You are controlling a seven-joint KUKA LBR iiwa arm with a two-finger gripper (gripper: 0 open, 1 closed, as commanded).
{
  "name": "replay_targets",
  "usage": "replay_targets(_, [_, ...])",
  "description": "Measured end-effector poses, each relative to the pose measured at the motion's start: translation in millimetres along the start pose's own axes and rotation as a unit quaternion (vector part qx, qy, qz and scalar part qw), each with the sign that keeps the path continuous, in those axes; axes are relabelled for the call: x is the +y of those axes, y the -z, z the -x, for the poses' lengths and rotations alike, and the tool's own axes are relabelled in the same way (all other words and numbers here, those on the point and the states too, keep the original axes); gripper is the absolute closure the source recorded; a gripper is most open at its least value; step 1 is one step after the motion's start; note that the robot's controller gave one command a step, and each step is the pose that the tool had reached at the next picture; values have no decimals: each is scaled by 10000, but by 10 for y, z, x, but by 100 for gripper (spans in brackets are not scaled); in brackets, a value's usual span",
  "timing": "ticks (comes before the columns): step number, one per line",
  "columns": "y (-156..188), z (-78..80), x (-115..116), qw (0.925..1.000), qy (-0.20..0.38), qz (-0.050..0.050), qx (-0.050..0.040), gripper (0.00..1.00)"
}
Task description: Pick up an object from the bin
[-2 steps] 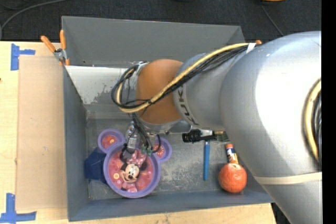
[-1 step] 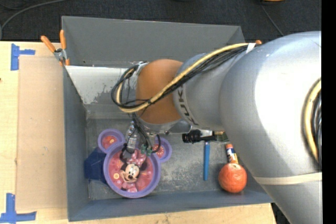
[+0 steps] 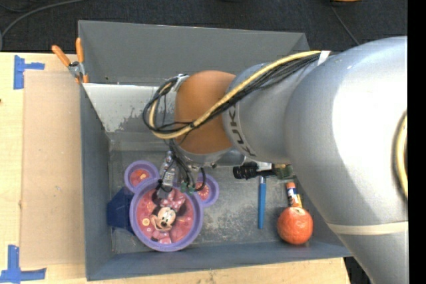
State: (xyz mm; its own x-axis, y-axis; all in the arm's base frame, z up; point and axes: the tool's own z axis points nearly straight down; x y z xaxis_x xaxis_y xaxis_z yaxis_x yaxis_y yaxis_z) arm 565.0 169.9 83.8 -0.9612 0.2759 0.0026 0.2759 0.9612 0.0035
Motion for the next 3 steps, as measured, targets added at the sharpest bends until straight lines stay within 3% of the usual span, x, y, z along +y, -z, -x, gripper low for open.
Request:
replay_targets(2, [247, -19, -19, 10000, -8, -23, 40, 100])
replay_targets(3, [618, 2, -3, 10000, -3, 6, 1, 100])
